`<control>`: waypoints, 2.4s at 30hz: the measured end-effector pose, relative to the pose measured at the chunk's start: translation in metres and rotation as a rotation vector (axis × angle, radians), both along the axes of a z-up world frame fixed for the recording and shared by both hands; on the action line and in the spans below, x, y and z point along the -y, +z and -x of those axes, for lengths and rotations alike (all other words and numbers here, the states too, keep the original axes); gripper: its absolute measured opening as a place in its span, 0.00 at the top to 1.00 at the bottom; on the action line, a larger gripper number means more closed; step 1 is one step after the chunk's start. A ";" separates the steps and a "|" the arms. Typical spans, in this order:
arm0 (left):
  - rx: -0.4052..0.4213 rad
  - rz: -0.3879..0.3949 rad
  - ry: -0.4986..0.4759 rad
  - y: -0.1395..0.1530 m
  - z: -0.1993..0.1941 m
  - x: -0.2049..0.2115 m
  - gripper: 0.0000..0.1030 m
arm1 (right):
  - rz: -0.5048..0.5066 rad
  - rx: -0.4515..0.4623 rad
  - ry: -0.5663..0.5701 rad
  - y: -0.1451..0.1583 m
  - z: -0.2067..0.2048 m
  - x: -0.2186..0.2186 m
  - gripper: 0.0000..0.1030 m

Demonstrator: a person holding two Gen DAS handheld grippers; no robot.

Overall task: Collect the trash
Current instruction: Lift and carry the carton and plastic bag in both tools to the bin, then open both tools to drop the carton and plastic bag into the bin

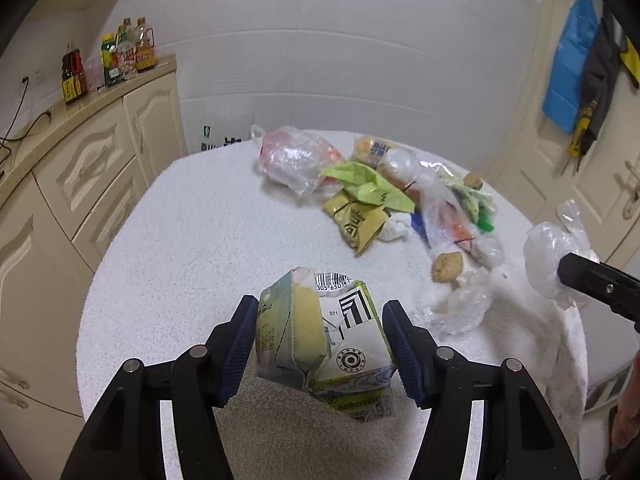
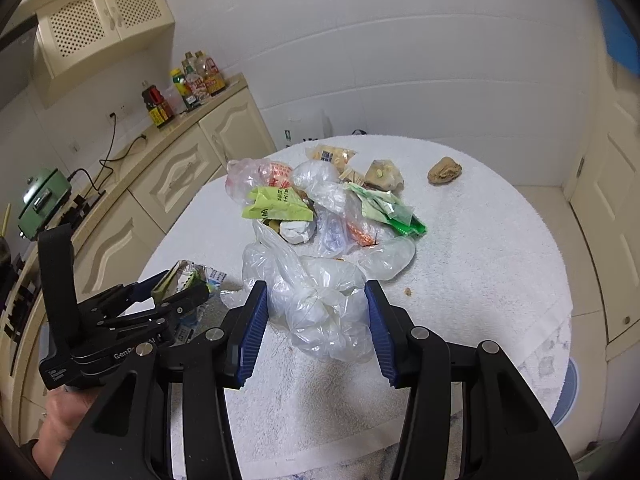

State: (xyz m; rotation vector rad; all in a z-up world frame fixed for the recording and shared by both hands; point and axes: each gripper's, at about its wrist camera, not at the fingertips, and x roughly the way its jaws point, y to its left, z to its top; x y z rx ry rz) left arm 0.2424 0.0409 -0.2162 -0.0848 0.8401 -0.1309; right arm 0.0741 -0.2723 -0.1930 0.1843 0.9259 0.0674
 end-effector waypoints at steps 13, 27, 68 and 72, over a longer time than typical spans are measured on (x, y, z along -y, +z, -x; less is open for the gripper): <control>0.041 0.004 0.000 0.031 0.034 0.011 0.43 | -0.007 0.024 -0.028 0.010 0.015 0.013 0.53; 0.313 0.025 -0.164 0.137 0.092 0.095 0.43 | 0.046 0.185 -0.190 0.081 0.051 0.089 0.53; -0.153 -0.002 -0.829 -0.032 -0.057 0.503 0.18 | -0.139 -0.084 -0.921 -0.060 0.203 0.421 0.33; -0.189 -0.046 -0.815 -0.046 -0.090 0.529 0.08 | -0.203 -0.081 -0.964 -0.077 0.209 0.436 0.14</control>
